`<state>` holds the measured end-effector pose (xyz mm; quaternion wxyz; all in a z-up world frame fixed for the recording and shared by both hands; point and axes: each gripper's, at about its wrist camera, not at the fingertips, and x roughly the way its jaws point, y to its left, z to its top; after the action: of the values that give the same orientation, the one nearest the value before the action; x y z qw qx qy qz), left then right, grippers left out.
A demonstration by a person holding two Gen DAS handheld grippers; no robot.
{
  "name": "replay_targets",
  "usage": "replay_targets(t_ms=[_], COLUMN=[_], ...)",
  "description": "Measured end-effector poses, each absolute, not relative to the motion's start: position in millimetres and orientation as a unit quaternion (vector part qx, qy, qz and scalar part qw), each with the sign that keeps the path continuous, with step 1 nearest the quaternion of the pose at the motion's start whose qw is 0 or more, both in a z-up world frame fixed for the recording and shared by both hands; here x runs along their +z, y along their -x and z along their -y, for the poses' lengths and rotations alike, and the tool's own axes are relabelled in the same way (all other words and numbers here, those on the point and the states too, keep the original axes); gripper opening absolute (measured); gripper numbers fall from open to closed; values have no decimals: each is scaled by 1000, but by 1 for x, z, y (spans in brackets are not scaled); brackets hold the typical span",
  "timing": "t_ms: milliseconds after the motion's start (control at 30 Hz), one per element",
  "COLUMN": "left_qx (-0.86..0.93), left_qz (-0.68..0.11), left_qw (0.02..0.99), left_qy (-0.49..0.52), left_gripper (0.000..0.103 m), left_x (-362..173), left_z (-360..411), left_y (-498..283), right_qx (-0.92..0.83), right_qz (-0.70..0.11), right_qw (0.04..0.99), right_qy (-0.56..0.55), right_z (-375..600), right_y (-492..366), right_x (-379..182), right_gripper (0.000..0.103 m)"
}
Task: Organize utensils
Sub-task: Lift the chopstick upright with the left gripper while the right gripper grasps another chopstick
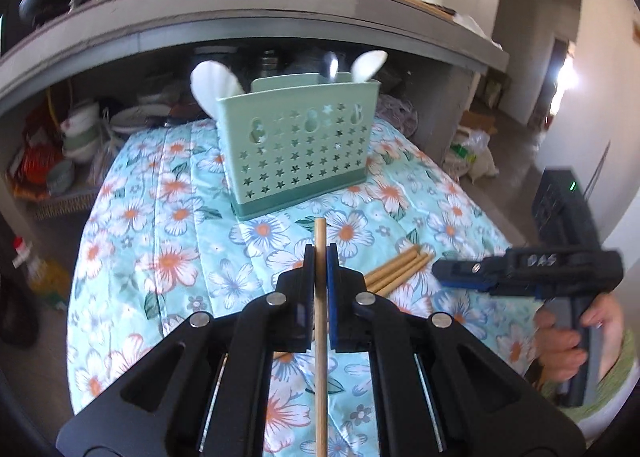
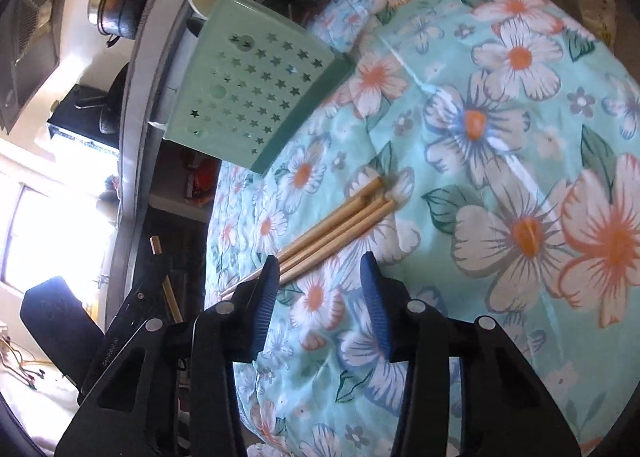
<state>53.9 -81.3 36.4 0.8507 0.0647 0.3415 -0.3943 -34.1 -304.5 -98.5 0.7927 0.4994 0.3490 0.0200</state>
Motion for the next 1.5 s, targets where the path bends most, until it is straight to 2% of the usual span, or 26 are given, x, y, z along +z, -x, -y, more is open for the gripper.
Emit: replay_targets(t_ms=[267,400,533,800,900,933,1033,1167,1300,1500], left_qx=[-389,-391,-391,-384,-385,-387,-390,-390,-388,-387], left_qz=[-351,-351,-352,-358,-362,-364,-365,-365,-367,-370], left_qw=[851,851,850,851,848,847,845,845,845,844], left_qy=[-26,-20,-20,-26,-27,-28,-30,-30,-30,-31], left_gripper=[4,4,4,4,4,4,4,4,4,4], left_x=[34,33,32,27,25,24,23,23,23,21], left_z=[75,76,76,75,77,78,80,80,80,79], left_y=[-64,-66,-64,-65,-65,-64,-63,-63,-63,-65], right_qx=[14,6,2,-4,0,0,6,-5,-18,-28], right_qz=[-331,-323,-317,-296,-293,-294,-291,-296,-294,-275], right_qw=[753,742,735,731,719,718,711,715,713,717], right_qy=[-569,-588,-599,-614,-630,-631,-640,-634,-636,-640], right_z=[309,313,315,328,332,333,335,336,335,339], right_y=[21,23,28,62,66,66,58,44,36,55], right_x=[-126,-136,-140,-137,-138,-140,-142,-142,-146,-141], right_gripper=[26,11,4,4,9,17,25,23,10,9])
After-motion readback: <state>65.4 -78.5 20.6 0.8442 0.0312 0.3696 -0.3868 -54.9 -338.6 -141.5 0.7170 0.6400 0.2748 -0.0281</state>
